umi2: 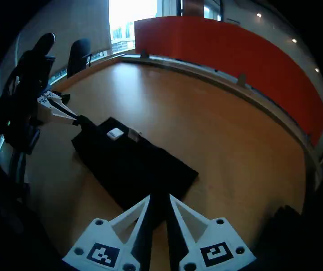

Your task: Fold towel

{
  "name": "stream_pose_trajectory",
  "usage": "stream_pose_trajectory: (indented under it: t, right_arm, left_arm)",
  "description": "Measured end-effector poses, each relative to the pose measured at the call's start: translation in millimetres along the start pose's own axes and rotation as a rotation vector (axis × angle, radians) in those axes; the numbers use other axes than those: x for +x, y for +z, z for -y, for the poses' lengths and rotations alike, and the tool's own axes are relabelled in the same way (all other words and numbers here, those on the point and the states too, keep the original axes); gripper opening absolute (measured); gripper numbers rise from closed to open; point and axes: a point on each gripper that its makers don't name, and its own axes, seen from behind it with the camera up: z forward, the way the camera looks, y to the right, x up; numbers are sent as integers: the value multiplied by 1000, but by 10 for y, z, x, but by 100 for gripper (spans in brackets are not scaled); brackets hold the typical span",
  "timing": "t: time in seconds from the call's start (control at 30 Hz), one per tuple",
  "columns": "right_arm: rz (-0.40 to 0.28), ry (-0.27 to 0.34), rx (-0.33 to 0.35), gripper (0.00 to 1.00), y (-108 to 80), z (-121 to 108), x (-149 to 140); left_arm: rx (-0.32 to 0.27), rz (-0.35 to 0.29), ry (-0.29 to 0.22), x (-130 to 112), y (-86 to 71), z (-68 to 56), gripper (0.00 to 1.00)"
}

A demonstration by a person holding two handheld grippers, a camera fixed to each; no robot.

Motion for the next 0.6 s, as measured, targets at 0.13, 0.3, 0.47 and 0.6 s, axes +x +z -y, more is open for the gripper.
stream_pose_trajectory:
  t: [0.13, 0.3, 0.47, 0.6]
  right_arm:
    - [13, 2, -8, 16, 103, -62, -54]
    - [25, 4, -23, 18, 213, -127, -99]
    - [29, -5, -47, 31, 294, -188, -129]
    - [42, -7, -69, 45, 360, -255, -169]
  left_arm:
    - [11, 8, 4, -18, 119, 54, 12]
    - [24, 21, 13, -45, 233, 106, 15]
    - [54, 33, 35, -83, 330, 184, 30]
    - [72, 38, 53, -93, 376, 233, 41]
